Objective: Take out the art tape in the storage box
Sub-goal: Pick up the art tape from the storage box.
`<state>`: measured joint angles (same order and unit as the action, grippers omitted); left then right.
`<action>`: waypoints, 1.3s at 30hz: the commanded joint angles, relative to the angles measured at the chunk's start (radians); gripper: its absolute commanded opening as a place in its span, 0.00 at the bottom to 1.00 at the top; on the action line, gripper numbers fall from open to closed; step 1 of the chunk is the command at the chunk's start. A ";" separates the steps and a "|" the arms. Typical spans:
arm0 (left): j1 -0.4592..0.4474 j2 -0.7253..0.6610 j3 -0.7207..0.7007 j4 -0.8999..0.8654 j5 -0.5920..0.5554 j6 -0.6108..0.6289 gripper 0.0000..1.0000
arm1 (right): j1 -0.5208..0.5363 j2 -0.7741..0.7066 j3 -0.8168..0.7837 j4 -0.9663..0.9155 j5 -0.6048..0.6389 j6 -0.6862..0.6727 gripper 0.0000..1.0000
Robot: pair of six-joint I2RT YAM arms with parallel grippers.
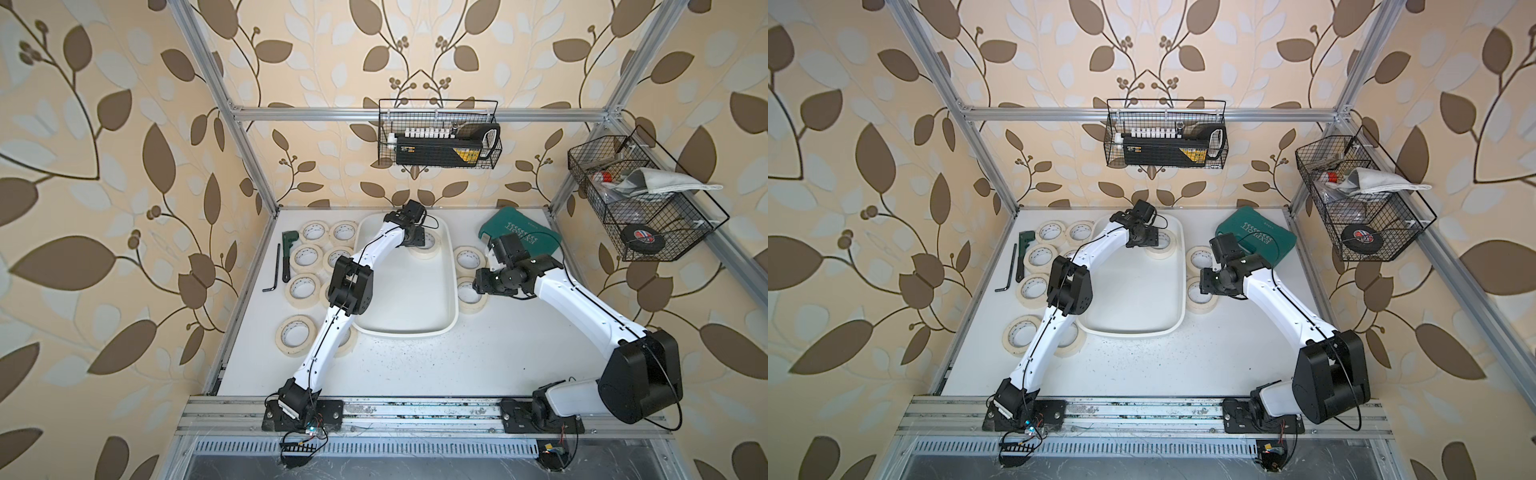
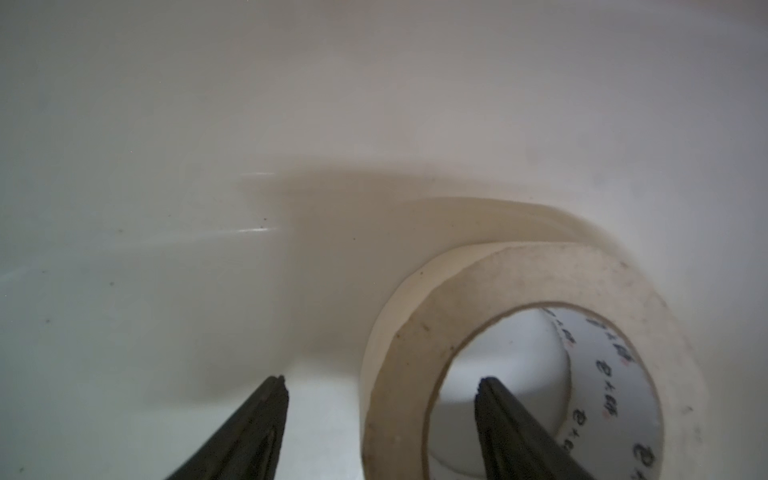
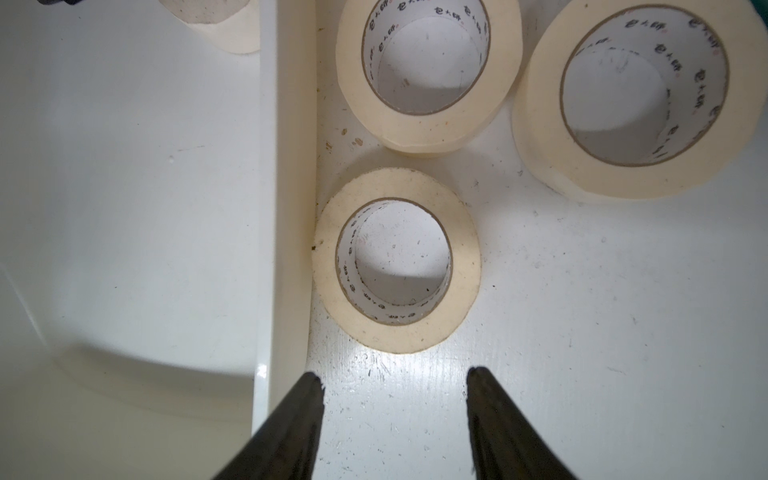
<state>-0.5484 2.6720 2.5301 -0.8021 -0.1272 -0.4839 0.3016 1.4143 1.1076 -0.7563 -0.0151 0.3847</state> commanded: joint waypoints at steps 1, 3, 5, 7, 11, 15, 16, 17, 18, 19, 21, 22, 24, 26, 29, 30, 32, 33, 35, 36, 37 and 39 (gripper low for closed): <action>0.007 -0.003 0.037 0.022 0.009 0.018 0.68 | 0.005 -0.014 0.012 0.000 -0.016 0.009 0.57; 0.007 0.000 0.038 0.023 0.003 0.016 0.65 | 0.006 -0.013 0.010 -0.001 -0.017 0.011 0.57; 0.006 0.002 0.038 0.020 -0.003 0.015 0.59 | 0.005 -0.014 0.010 -0.001 -0.018 0.011 0.57; 0.010 0.004 0.035 0.018 0.003 0.011 0.54 | 0.005 -0.017 0.009 -0.005 -0.018 0.011 0.57; 0.016 -0.001 0.030 0.012 0.000 0.012 0.41 | 0.005 -0.027 0.010 -0.009 -0.014 0.008 0.57; 0.019 -0.024 0.010 0.015 0.001 0.016 0.28 | 0.005 -0.029 0.010 -0.012 -0.018 0.005 0.57; 0.019 -0.037 -0.006 0.020 0.000 0.016 0.26 | 0.005 -0.028 0.011 -0.012 -0.019 0.006 0.57; 0.018 -0.049 -0.024 0.027 0.000 0.016 0.23 | 0.005 -0.027 0.010 -0.013 -0.020 0.006 0.57; 0.019 -0.065 -0.047 0.039 0.000 0.017 0.21 | 0.005 -0.028 0.009 -0.013 -0.022 0.006 0.57; 0.019 -0.081 -0.071 0.050 0.000 0.019 0.18 | 0.006 -0.027 0.010 -0.014 -0.022 0.006 0.57; 0.019 -0.108 -0.106 0.062 -0.001 0.023 0.13 | 0.006 -0.029 0.011 -0.015 -0.022 0.006 0.57; 0.019 -0.122 -0.121 0.064 -0.002 0.024 0.11 | 0.006 -0.030 0.012 -0.015 -0.022 0.006 0.57; 0.019 -0.148 -0.145 0.064 -0.003 0.027 0.08 | 0.006 -0.034 0.012 -0.015 -0.020 0.006 0.57; 0.019 -0.175 -0.169 0.060 -0.002 0.034 0.06 | 0.005 -0.037 0.014 -0.018 -0.020 0.006 0.57; 0.017 -0.225 -0.198 0.026 -0.001 0.047 0.04 | 0.005 -0.043 0.022 -0.024 -0.020 0.008 0.57; 0.017 -0.245 -0.209 0.011 -0.002 0.046 0.03 | 0.005 -0.047 0.024 -0.027 -0.020 0.007 0.57; 0.016 -0.292 -0.246 -0.007 -0.003 0.044 0.03 | 0.006 -0.053 0.030 -0.032 -0.021 0.008 0.57; 0.016 -0.318 -0.269 -0.014 -0.002 0.044 0.03 | 0.005 -0.059 0.033 -0.034 -0.022 0.007 0.58; 0.016 -0.366 -0.308 -0.034 -0.003 0.042 0.03 | 0.005 -0.069 0.039 -0.037 -0.025 0.003 0.59; 0.014 -0.391 -0.326 -0.047 -0.002 0.041 0.03 | 0.005 -0.074 0.041 -0.037 -0.026 0.000 0.59; 0.014 -0.416 -0.345 -0.061 -0.002 0.041 0.03 | 0.005 -0.080 0.043 -0.039 -0.026 0.000 0.59; 0.013 -0.461 -0.379 -0.083 -0.002 0.041 0.03 | 0.005 -0.087 0.051 -0.046 -0.028 -0.001 0.60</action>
<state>-0.5419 2.3615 2.1658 -0.8543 -0.1284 -0.4492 0.3019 1.3502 1.1172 -0.7757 -0.0303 0.3843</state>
